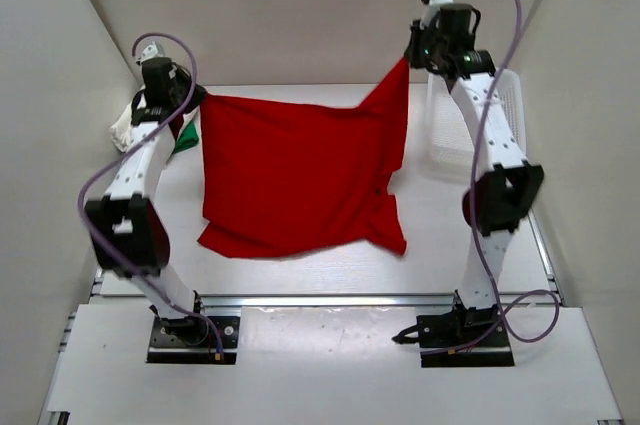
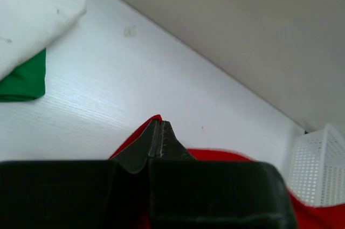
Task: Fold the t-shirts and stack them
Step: Flatten out the tshirt
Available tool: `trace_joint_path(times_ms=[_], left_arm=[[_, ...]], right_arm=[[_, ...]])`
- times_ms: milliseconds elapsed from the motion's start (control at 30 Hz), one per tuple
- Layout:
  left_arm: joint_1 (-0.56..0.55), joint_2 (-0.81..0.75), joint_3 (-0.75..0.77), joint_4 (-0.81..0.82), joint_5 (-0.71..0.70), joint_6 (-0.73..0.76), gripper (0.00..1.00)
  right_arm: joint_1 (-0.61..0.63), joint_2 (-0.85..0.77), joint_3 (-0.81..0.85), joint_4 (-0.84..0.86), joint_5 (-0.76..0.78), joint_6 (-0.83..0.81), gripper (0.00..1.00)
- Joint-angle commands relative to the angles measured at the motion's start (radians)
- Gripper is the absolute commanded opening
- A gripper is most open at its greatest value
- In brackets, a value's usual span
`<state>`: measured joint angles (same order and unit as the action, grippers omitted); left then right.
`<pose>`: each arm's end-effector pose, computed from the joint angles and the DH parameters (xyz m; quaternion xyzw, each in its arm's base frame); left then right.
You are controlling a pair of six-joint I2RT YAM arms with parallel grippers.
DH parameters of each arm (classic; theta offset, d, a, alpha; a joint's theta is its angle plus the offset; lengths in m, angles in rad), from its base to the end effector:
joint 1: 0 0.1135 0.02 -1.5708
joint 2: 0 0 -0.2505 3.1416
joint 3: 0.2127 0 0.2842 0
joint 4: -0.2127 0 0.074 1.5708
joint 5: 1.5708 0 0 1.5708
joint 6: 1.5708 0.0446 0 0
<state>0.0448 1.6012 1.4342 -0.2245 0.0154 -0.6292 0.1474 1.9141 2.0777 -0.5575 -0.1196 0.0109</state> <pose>0.4207 0.0182 0.3316 -0.2708 0.7858 -0.1663 0.5306 0.4719 0.0754 0.4084 -0.0897 0.8261 0.0934 0.5484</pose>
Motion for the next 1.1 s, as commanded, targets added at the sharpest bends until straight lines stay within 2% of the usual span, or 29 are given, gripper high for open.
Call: trace_joint_path(times_ms=[0, 67, 167, 300, 433, 500, 633, 733, 800, 833, 933, 967, 1067], left_arm=[[-0.014, 0.084, 0.237, -0.036, 0.043, -0.003, 0.00], [-0.019, 0.138, 0.424, -0.053, 0.035, -0.009, 0.00], [0.001, 0.196, 0.636, -0.090, 0.084, -0.043, 0.00], [0.056, 0.180, 0.713, -0.082, 0.089, -0.067, 0.00], [0.085, 0.169, 0.691, -0.078, 0.078, -0.056, 0.00], [0.095, 0.134, 0.603, -0.055, 0.084, -0.063, 0.00], [0.081, 0.056, 0.433, 0.002, 0.040, -0.030, 0.00], [0.063, -0.055, 0.258, 0.053, -0.009, -0.006, 0.00], [0.053, -0.133, 0.055, 0.105, -0.012, -0.001, 0.00], [0.056, -0.183, -0.001, 0.131, -0.037, -0.004, 0.00], [0.041, -0.291, -0.327, 0.183, -0.061, 0.003, 0.00], [0.046, -0.309, -0.374, 0.169, -0.080, 0.009, 0.00], [0.105, -0.389, -0.662, 0.203, 0.000, -0.032, 0.00]], right_arm=[[-0.046, 0.147, 0.423, 0.000, -0.178, 0.091, 0.00], [-0.074, 0.100, 0.371, 0.125, -0.227, 0.168, 0.00], [-0.077, 0.085, 0.490, 0.185, -0.207, 0.184, 0.00], [-0.118, -0.035, 0.406, 0.292, -0.213, 0.213, 0.00], [-0.146, -0.105, 0.386, 0.252, -0.252, 0.209, 0.00], [-0.120, -0.150, 0.290, 0.217, -0.191, 0.126, 0.00], [-0.095, -0.231, 0.044, 0.222, -0.141, 0.078, 0.00], [-0.068, -0.349, -0.270, 0.301, -0.091, 0.051, 0.00], [-0.057, -0.459, -0.541, 0.356, -0.078, 0.055, 0.00], [-0.051, -0.484, -0.661, 0.385, -0.066, 0.052, 0.01], [-0.034, -0.593, -0.900, 0.390, -0.077, 0.092, 0.01], [-0.031, -0.610, -0.947, 0.383, -0.080, 0.119, 0.00], [0.032, -0.714, -1.192, 0.370, -0.084, 0.188, 0.00]])
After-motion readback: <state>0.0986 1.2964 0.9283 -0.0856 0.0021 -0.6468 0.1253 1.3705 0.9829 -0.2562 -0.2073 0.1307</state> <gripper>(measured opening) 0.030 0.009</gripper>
